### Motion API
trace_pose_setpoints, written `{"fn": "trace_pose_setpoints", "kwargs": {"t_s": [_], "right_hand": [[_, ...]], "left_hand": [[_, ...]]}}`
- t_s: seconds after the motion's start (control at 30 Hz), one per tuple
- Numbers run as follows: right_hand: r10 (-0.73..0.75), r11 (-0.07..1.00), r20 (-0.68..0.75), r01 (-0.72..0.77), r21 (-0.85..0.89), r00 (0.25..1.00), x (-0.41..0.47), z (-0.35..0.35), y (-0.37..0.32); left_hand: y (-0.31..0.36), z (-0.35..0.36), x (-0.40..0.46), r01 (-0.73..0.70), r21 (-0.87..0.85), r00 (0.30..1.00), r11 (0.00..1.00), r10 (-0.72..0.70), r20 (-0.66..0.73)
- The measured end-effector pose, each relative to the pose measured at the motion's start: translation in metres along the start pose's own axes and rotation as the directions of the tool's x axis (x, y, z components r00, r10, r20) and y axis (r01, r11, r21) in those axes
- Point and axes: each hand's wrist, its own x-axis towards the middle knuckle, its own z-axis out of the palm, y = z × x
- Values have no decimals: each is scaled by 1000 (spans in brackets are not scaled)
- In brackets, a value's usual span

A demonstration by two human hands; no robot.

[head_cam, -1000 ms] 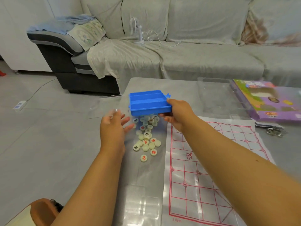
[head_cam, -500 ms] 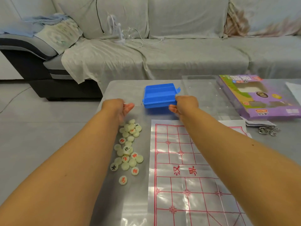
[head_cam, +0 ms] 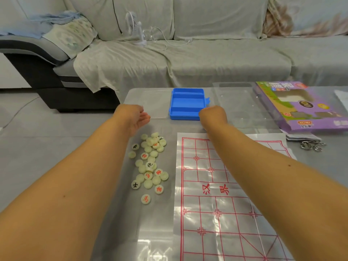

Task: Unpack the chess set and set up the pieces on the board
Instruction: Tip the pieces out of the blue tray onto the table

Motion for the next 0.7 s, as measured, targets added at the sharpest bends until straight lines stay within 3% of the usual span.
{"fn": "trace_pose_setpoints", "kwargs": {"t_s": [0.1, 0.17, 0.27, 0.4, 0.7], "right_hand": [[-210, 947, 23, 209, -244, 977, -3, 8, 7], [-358, 883, 89, 368, -292, 929, -13, 17, 13], [-427, 859, 184, 460, -224, 885, -34, 27, 23], [-464, 789, 395, 572, -223, 793, -64, 36, 35], [-474, 653, 492, 667, -360, 730, -110, 45, 72]], "left_hand": [[-4, -10, -4, -84, 117, 992, 990, 94, -80], [-10, -16, -17, -95, 225, 991, 970, 114, -71], [-31, -32, -42, -249, 463, 954, 850, 298, -34], [-65, -57, -74, -331, 630, 919, 702, 392, 46], [-117, -94, -114, -325, 834, 904, 445, 406, 135]]}}
